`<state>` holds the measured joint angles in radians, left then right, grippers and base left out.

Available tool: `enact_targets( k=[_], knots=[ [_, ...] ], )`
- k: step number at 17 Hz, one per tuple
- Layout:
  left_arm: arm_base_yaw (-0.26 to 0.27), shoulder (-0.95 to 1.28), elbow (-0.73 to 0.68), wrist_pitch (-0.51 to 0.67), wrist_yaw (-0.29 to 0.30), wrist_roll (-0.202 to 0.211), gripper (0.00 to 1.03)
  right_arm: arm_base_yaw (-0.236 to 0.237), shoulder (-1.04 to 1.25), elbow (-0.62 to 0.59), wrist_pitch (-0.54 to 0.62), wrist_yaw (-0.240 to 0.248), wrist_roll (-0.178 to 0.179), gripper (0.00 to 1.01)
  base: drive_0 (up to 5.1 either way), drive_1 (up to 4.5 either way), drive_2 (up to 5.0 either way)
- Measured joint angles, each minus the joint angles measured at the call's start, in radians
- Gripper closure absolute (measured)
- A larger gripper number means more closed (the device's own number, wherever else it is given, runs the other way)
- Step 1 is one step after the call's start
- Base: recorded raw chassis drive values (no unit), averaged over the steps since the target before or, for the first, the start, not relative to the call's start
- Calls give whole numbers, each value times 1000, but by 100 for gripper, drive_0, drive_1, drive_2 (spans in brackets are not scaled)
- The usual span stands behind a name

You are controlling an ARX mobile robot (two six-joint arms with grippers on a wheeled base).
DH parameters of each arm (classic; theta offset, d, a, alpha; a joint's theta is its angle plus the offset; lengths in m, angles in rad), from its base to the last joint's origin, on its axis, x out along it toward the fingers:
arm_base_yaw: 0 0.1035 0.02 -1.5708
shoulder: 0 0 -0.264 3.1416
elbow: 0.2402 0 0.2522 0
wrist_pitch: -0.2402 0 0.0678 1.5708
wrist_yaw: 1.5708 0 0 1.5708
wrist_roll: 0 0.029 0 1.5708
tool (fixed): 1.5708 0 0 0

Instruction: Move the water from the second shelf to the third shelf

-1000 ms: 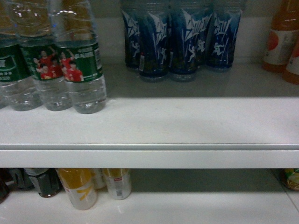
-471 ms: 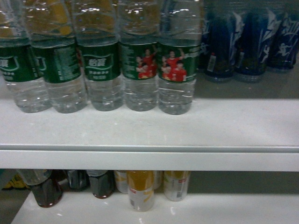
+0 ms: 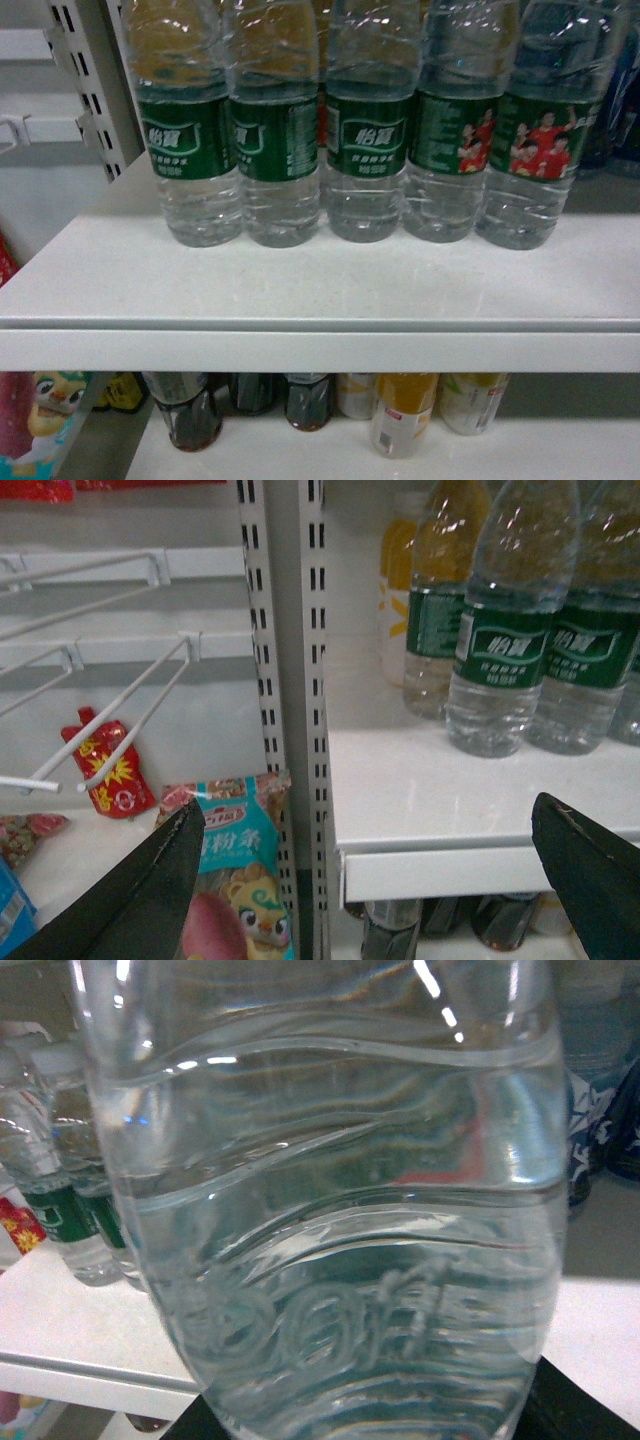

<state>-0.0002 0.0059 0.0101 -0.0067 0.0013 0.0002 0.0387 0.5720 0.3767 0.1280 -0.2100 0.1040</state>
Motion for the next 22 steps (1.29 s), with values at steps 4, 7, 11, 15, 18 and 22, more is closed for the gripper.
enact_targets(
  k=[4, 7, 11, 15, 18, 22],
  knots=[
    [0, 0, -1, -1, -5, 0, 5, 0, 15, 3, -15, -7, 0, 60, -119, 67, 67],
    [0, 0, -1, 3, -3, 0, 5, 0, 13, 3, -15, -2, 0, 60, 0, 0, 0],
    [0, 0, -1, 3, -2, 0, 5, 0, 13, 3, -15, 0, 0, 60, 0, 0, 0],
    [0, 0, -1, 3, -2, 0, 5, 0, 13, 3, -15, 0, 0, 60, 0, 0, 0],
    [0, 0, -1, 3, -2, 0, 5, 0, 13, 3, -15, 0, 0, 60, 0, 0, 0],
    [0, 0, -1, 3, -2, 0, 5, 0, 13, 3, -15, 0, 0, 60, 0, 0, 0]
  ],
)
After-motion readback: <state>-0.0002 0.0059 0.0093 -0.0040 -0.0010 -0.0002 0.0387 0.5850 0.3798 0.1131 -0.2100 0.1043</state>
